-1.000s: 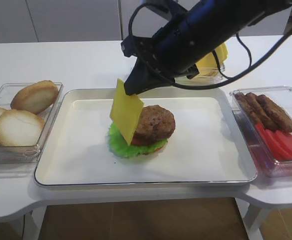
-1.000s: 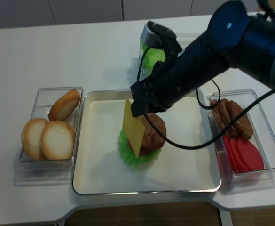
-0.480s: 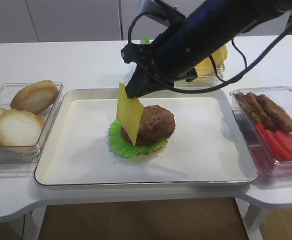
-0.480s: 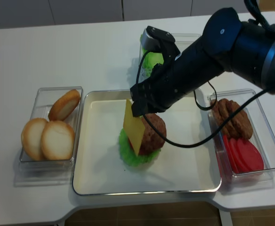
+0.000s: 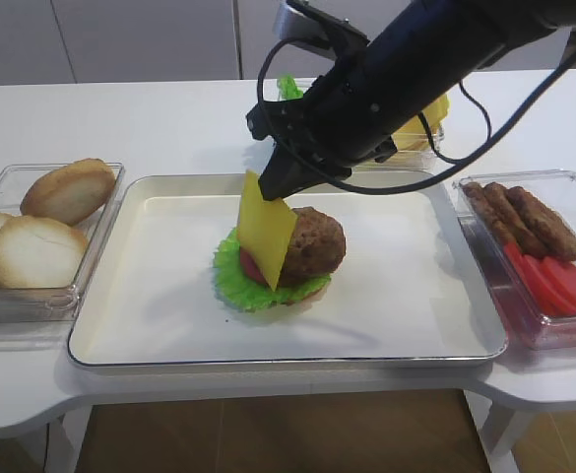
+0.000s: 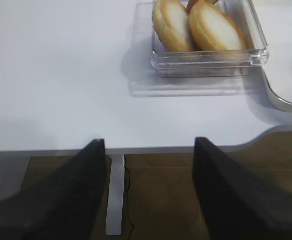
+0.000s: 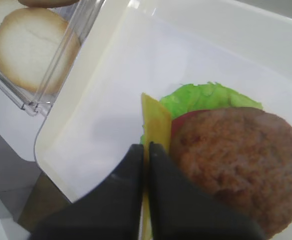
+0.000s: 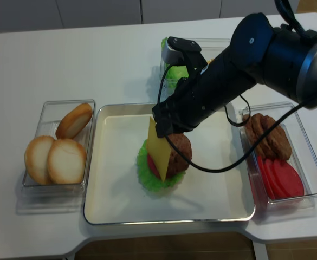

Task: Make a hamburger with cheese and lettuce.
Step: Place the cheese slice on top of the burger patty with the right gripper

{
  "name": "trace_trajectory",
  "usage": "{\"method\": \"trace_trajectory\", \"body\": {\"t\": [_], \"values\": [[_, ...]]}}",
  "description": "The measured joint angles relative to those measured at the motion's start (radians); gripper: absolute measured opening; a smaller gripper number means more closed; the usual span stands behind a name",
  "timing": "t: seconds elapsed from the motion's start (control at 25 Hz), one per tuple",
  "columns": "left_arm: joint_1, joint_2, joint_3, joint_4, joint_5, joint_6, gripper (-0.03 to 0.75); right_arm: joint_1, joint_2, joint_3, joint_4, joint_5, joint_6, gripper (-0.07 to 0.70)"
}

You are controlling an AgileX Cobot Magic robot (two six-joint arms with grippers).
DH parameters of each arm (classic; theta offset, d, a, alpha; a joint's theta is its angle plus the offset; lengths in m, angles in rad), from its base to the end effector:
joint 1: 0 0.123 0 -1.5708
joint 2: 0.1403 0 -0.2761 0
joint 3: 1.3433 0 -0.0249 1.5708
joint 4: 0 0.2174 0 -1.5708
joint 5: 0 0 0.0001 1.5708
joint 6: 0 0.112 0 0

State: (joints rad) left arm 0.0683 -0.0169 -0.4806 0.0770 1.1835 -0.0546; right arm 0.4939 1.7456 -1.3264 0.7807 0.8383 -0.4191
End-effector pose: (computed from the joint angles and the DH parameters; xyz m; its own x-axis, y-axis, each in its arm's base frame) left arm -0.0147 0.0070 0.2348 -0.5581 -0.0636 -0.8273 -0.1411 0.9898 0.0190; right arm 0.2809 0.2179 0.2578 -0.8388 -0.2917 -0.4597 -0.5213 0.6739 0.5236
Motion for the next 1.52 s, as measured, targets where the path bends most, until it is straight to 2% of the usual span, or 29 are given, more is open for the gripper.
{"method": "trace_trajectory", "body": {"t": [1.04, 1.36, 1.52], "values": [[0.0, 0.0, 0.0, 0.0, 0.0, 0.0, 0.416, 0.0, 0.0, 0.0, -0.154, -0.052, 0.033, 0.029], [0.0, 0.0, 0.0, 0.0, 0.0, 0.0, 0.416, 0.002, 0.0, 0.0, -0.254, -0.062, 0.097, 0.029], [0.0, 0.0, 0.0, 0.0, 0.0, 0.0, 0.416, 0.002, 0.0, 0.0, -0.264, -0.063, 0.102, 0.029]]}}
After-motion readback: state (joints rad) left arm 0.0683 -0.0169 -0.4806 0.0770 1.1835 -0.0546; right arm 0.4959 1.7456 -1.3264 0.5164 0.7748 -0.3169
